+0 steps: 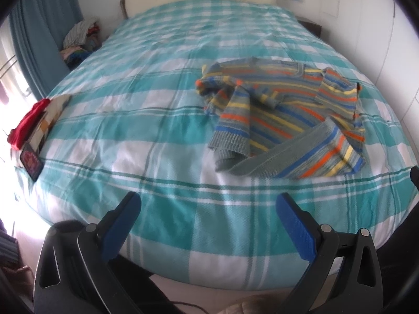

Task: Fold small clothes

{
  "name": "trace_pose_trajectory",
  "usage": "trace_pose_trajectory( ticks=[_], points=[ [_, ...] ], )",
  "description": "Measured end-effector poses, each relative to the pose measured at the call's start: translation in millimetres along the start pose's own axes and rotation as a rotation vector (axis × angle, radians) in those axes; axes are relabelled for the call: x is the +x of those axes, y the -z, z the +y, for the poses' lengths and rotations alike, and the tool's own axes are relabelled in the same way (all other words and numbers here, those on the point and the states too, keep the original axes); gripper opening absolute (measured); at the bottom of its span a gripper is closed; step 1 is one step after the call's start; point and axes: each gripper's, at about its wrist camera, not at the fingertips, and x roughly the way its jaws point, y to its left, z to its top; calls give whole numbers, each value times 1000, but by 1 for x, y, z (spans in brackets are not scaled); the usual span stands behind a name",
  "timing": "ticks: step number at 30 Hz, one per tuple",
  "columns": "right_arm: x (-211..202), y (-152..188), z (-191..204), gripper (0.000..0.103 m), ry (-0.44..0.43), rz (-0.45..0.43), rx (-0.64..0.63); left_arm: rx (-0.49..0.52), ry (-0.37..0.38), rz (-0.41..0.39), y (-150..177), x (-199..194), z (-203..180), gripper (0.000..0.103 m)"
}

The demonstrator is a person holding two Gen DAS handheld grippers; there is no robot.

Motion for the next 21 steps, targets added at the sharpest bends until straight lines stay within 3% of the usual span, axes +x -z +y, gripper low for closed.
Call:
trace_pose_trajectory(
  ticks=[4, 10, 21],
  points=[
    [1, 0, 1, 103, 7, 4, -4, 0, 10, 84, 0, 2, 2, 103],
    [3, 0, 0, 103, 12, 6, -2, 4, -4, 34, -1, 2, 1, 103],
    [7, 1, -4, 103, 14, 13, 3, 6, 4, 46, 1, 5, -1, 103]
  ],
)
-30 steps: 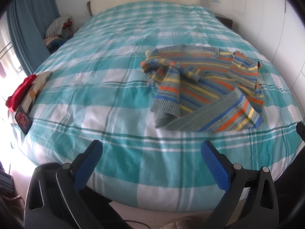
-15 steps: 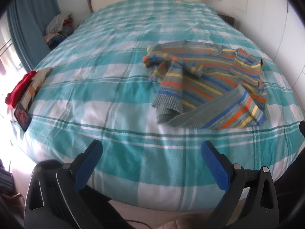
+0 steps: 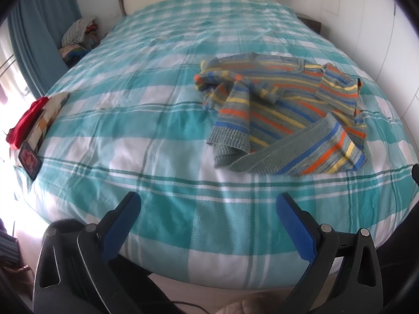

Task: Fold small clothes

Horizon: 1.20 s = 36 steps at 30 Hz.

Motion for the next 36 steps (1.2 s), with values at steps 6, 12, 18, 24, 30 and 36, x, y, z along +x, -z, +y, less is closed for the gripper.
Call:
trace_pose_trajectory(
  ticks=[6, 12, 18, 24, 30, 36],
  points=[
    [3, 2, -1, 103, 2, 5, 1, -1, -1, 9, -1, 4, -1, 103],
    [7, 1, -6, 103, -41, 1, 4, 6, 17, 22, -6, 20, 15, 103],
    [37, -5, -27, 103, -290, -33, 40, -38, 187, 133, -25, 80, 65, 102],
    [114, -34, 6, 102, -600, 97, 20, 16, 371, 182, -58, 137, 44, 101],
    [185, -57, 53, 50, -673, 239, -19, 46, 366, 228, -89, 178, 19, 21],
    [136, -44, 30, 6, -750, 151, -89, 17, 441, 189, -76, 128, 42, 7]
  ],
)
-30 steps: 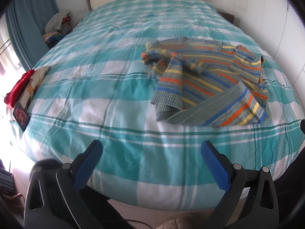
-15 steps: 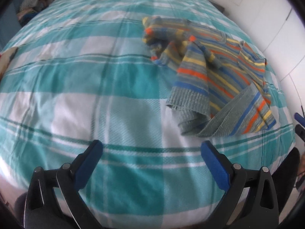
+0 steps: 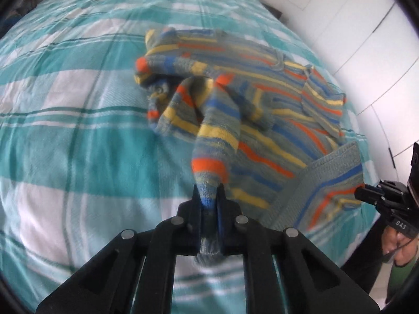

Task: Fold small clothes

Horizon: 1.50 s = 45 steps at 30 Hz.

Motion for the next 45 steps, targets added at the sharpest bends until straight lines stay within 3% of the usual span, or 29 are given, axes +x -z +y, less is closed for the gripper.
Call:
trace_pose_trajectory(
  ticks=[2, 5, 8, 9, 11, 14, 17, 19, 21, 23, 24, 25, 26, 28, 30, 35, 39, 42, 45],
  points=[
    [-39, 19, 8, 6, -37, -26, -69, -2, 55, 9, 22, -34, 3, 7],
    [-89, 54, 15, 6, -20, -30, -167, -2, 76, 47, 58, -66, 7, 8],
    [-101, 87, 5, 10, 38, 28, -146, -2, -44, 131, 83, -56, 10, 7],
    [-96, 97, -1, 15, 73, 56, -122, -9, -82, 159, 89, -47, 13, 9],
    [-84, 113, -14, 54, 106, 106, -50, -67, -77, 193, 99, -38, 28, 12],
    [-81, 128, -37, 59, 7, 87, 140, -147, -27, 154, 102, -42, 46, 14],
    [-69, 135, -43, 59, -211, 43, 331, -131, -38, 83, 96, -49, 49, 37],
    [-49, 137, -34, 59, -265, 55, 348, -96, -52, 66, 90, -46, 44, 60],
    [-20, 137, -25, 59, -267, 96, 358, -46, -68, 76, 89, -35, 36, 65],
    [4, 138, -11, 58, -328, 133, 366, 13, -96, 87, 90, -25, 29, 66],
    [14, 138, -5, 55, -343, 153, 351, 26, -116, 91, 91, -21, 29, 65],
    [21, 138, 1, 35, -330, 165, 327, 24, -132, 104, 90, -15, 28, 60],
    [23, 135, 7, 5, -319, 176, 304, 11, -139, 110, 90, -13, 31, 52],
    [8, 133, 11, 5, -316, 167, 290, -16, -90, 119, 92, -20, 36, 5],
    [-26, 129, 14, 5, -298, 141, 241, -49, -16, 119, 95, -35, 40, 5],
    [-112, 132, 0, 5, -179, 138, 207, -8, 60, 134, 109, -65, 21, 5],
    [-112, 143, -23, 5, 0, 193, 252, 53, -9, 162, 116, -44, 2, 7],
    [-91, 147, -28, 5, 35, 233, 271, 80, -72, 191, 121, -19, -9, 5],
    [-74, 141, -17, 5, 102, 273, 207, 113, -110, 169, 122, -28, -17, 4]
  ],
)
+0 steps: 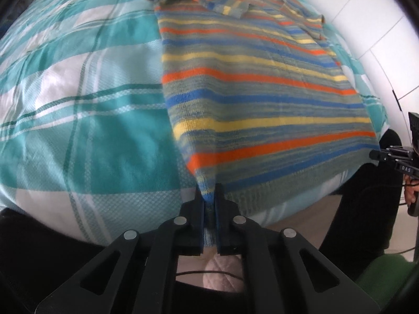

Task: Fold small clothes

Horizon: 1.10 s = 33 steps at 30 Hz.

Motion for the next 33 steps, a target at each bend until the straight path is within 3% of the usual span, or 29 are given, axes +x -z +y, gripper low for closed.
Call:
trace_pose_trajectory(
  ticks=[5, 10, 14, 15, 16, 17, 18, 20, 23, 25, 28, 31, 33],
  points=[
    [-19, 4, 10, 5, 45, -13, 13, -21, -28, -10, 9, -7, 5, 4],
    [28, 3, -15, 5, 103, 49, 49, -34, -119, 28, 8, 25, 1, 4],
    [27, -7, -5, 6, 101, 37, 55, 16, -181, 24, 9, 18, -9, 12],
    [23, -7, -2, 8, 85, 45, 52, 21, -193, 28, 11, 14, -10, 23],
    [21, -8, 1, 19, 81, 63, 51, 22, -222, 33, 13, 8, -10, 47],
    [12, -8, -2, 34, 99, 85, 46, 23, -261, 29, 13, 2, -13, 58],
    [-3, -8, -2, 38, 141, 90, 24, 29, -306, 3, 16, -12, -12, 67],
    [-38, -17, -2, 39, 246, 60, -41, 29, -354, -56, 17, -39, -8, 67],
    [-99, -55, 6, 39, 451, -91, -155, -43, -340, -182, 5, -79, 0, 69],
    [-125, -95, 19, 41, 488, -222, -247, -90, -288, -288, -7, -96, 1, 79],
    [-119, -155, 39, 44, 371, -337, -393, -145, -266, -385, -28, -95, -6, 80],
    [-69, -208, 62, 44, 285, -335, -532, -177, -229, -383, -35, -84, -19, 80],
    [-22, -241, 67, 44, 284, -296, -579, -176, -209, -371, -27, -76, -19, 80]
  ],
)
